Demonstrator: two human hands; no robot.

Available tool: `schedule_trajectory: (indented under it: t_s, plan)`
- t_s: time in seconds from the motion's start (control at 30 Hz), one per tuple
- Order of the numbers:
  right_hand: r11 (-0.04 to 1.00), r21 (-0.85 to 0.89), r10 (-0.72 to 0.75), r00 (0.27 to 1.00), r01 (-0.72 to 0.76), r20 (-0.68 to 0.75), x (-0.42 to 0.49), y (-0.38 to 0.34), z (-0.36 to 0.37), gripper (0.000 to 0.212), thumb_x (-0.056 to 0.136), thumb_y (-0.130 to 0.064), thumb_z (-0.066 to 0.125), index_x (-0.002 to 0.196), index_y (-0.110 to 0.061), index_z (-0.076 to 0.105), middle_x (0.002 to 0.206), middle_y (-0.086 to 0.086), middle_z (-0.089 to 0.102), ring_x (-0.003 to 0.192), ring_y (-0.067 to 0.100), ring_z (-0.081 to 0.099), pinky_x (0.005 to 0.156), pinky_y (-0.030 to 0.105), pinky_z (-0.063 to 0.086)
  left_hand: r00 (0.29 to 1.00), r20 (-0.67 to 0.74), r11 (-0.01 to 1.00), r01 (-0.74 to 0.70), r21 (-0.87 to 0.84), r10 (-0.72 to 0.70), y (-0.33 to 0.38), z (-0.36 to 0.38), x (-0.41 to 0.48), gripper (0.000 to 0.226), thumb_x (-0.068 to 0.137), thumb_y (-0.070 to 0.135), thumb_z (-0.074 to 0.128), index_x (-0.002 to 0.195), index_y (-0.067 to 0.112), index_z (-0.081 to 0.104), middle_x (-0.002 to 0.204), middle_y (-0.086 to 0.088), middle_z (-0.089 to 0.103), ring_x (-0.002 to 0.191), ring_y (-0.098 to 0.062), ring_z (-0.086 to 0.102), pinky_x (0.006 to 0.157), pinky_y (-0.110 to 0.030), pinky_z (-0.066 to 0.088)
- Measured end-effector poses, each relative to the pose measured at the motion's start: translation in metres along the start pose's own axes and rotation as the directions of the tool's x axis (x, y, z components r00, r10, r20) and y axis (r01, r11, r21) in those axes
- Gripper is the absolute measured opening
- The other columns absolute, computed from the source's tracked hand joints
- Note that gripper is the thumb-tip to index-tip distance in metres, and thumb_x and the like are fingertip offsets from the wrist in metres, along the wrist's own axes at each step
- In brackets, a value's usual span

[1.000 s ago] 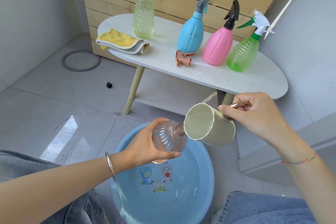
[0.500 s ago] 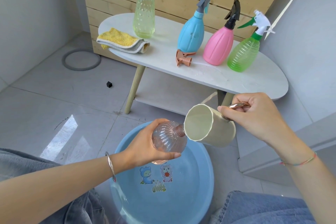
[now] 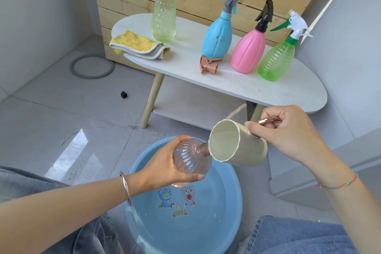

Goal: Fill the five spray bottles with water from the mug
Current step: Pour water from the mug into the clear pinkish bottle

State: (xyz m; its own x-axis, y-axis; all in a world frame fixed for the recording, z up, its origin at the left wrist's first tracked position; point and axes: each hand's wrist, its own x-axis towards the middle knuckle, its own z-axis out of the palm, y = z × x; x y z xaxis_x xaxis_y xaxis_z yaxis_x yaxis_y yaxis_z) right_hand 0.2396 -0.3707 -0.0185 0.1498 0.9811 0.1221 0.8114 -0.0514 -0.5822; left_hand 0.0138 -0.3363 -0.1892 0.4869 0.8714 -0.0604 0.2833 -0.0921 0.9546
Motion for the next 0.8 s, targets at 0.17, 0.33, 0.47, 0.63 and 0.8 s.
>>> schedule_trajectory:
  t_s: [0.17,0.33,0.47,0.63,0.8]
  plan:
    - [1.000,0.002,0.004,1.000,-0.004,0.006,-0.0004,-0.0018,0.0006,0.049,0.075,-0.021,0.076,0.047,-0.015,0.036,0.039,-0.008,0.023,0.042,0.012,0.024,0.041,0.016,0.021,1.000,0.002,1.000,-0.003,0.008,0.003,0.0004,0.0000,-0.0007,0.083,0.055,0.045,0.094,0.125,0.036,0.050,0.115,0.022,0.064,0.110,0.001,0.061,0.092,-0.017,0.048]
    - [1.000,-0.017,-0.010,1.000,0.010,0.005,-0.0010,-0.0032,0.0004,0.048,0.074,-0.022,0.076,0.049,-0.013,0.036,0.039,-0.006,0.024,0.043,0.013,0.025,0.042,0.017,0.023,1.000,-0.001,1.000,-0.006,0.008,0.006,0.0008,0.0005,-0.0018,0.080,0.057,0.040,0.094,0.124,0.037,0.050,0.113,0.023,0.064,0.109,0.001,0.061,0.088,-0.011,0.047]
    - [1.000,-0.022,-0.010,1.000,0.011,0.005,-0.0019,-0.0043,0.0007,0.048,0.075,-0.023,0.076,0.048,-0.014,0.036,0.039,-0.007,0.025,0.043,0.012,0.026,0.042,0.017,0.023,1.000,0.013,1.000,0.002,-0.007,-0.002,0.0002,0.0010,-0.0011,0.080,0.055,0.046,0.093,0.122,0.038,0.051,0.113,0.023,0.064,0.109,0.000,0.061,0.092,-0.020,0.049]
    - [1.000,-0.011,-0.028,1.000,0.028,-0.001,-0.0022,-0.0071,0.0011,0.049,0.075,-0.019,0.076,0.044,-0.017,0.038,0.037,-0.007,0.027,0.042,0.012,0.029,0.042,0.016,0.025,1.000,0.017,1.000,0.004,-0.009,-0.004,-0.0007,0.0015,-0.0008,0.082,0.053,0.052,0.091,0.123,0.038,0.050,0.115,0.021,0.064,0.111,-0.002,0.061,0.095,-0.024,0.049]
    - [0.999,0.008,-0.047,0.999,0.047,-0.009,-0.0022,-0.0070,0.0020,0.053,0.076,-0.016,0.076,0.040,-0.019,0.037,0.036,-0.008,0.027,0.040,0.010,0.030,0.042,0.014,0.025,1.000,0.026,1.000,0.003,-0.002,-0.003,-0.0003,0.0016,-0.0010,0.078,0.057,0.043,0.093,0.122,0.039,0.050,0.114,0.025,0.062,0.110,0.000,0.060,0.093,-0.018,0.048]
